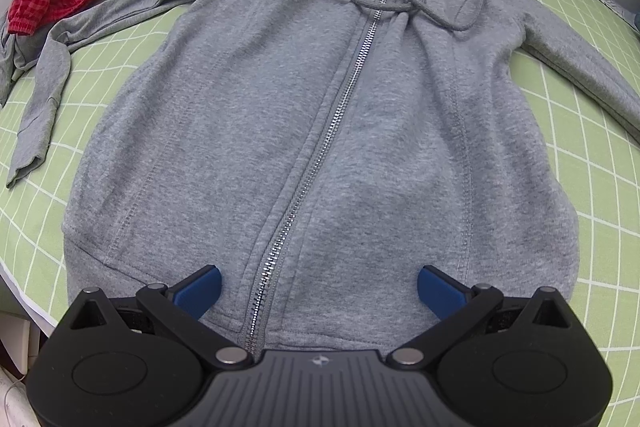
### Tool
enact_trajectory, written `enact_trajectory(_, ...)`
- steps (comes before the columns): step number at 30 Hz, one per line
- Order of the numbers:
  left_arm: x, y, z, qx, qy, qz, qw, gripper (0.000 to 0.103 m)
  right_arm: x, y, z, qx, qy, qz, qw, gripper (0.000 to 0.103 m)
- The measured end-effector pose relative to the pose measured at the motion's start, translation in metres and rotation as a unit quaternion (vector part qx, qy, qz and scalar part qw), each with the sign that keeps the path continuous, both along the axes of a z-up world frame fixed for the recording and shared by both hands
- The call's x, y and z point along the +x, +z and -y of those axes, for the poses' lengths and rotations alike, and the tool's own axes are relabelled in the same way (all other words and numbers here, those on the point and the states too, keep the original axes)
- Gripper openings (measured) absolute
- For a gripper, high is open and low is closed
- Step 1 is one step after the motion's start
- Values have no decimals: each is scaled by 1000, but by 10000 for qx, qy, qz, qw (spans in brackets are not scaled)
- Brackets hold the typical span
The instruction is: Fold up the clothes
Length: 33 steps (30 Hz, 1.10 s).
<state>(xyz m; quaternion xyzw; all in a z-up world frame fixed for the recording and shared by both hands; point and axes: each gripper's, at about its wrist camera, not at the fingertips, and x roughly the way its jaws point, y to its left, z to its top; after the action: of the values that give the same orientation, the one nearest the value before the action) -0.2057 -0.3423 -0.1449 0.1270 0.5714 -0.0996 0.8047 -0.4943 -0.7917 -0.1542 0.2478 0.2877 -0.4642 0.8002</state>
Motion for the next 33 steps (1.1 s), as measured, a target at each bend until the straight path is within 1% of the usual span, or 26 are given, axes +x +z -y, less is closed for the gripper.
enact_trajectory(7, -1, 0, 1, 65, 10, 50, 10000, 103, 1, -18, -13, 32, 77, -366, 9993, 103)
enact_trajectory(9, -1, 0, 2, 88, 14, 67, 9999, 103, 2, -19, -15, 107, 58, -481, 9988, 101)
enact_trajectory(10, -1, 0, 3, 106, 15, 68, 9999, 103, 1, -19, -15, 133, 46, -477, 9988, 97)
enact_trajectory(11, 0, 1, 3, 125, 17, 67, 9999, 103, 0, -18, -15, 159, 43, -457, 9988, 88)
enact_trajectory(12, -1, 1, 4, 142, 22, 64, 9999, 103, -1, -17, -15, 186, 39, -438, 9989, 82)
enact_trajectory(13, -2, 1, 5, 153, 26, 62, 9999, 103, -2, -15, -15, 191, 147, -410, 9989, 65)
enact_trajectory(14, -2, 1, 5, 159, 28, 65, 9998, 103, -2, -13, -15, 187, 307, -378, 9986, 42)
enact_trajectory(15, -7, 3, 8, 161, 30, 72, 9998, 103, -2, -11, -14, 191, 369, -398, 9983, 33)
enact_trajectory(16, -13, 5, 11, 158, 30, 80, 9998, 103, -2, -8, -13, 158, 407, -448, 9980, 13)
enact_trajectory(18, -15, 6, 12, 142, 20, 77, 9999, 103, -6, 1, -12, -1, 436, -524, 9977, 4)
enact_trajectory(20, -15, 6, 11, 121, 11, 57, 9999, 103, -20, 17, -8, -299, 175, -402, 9986, 2)
enact_trajectory(22, -13, 5, 10, 94, 7, 51, 9999, 103, -35, 27, 0, -293, -8, -195, 9994, 2)
enact_trajectory(24, -10, 5, 8, 68, 3, 52, 10000, 103, -40, 29, 6, -207, -59, -158, 9996, 2)
enact_trajectory(25, -7, 4, 6, 57, -1, 54, 10000, 103, -37, 26, 5, -243, 27, -284, 9993, 2)
enact_trajectory(28, -5, 3, 4, 47, -12, 65, 10000, 103, -23, 9, -9, -508, 370, -920, 9938, 2)
enact_trajectory(31, -6, 4, 4, 45, -17, 56, 10000, 103, -31, -8, -9, -241, 90, -1076, 9939, 2)
enact_trajectory(32, -8, 4, 6, 42, -24, 59, 10000, 103, -34, -14, -9, -126, -75, -1092, 9939, 0)
enact_trajectory(33, -8, 4, 6, 44, -39, 63, 10000, 103, -37, -17, -10, -142, -138, -1151, 9932, 0)
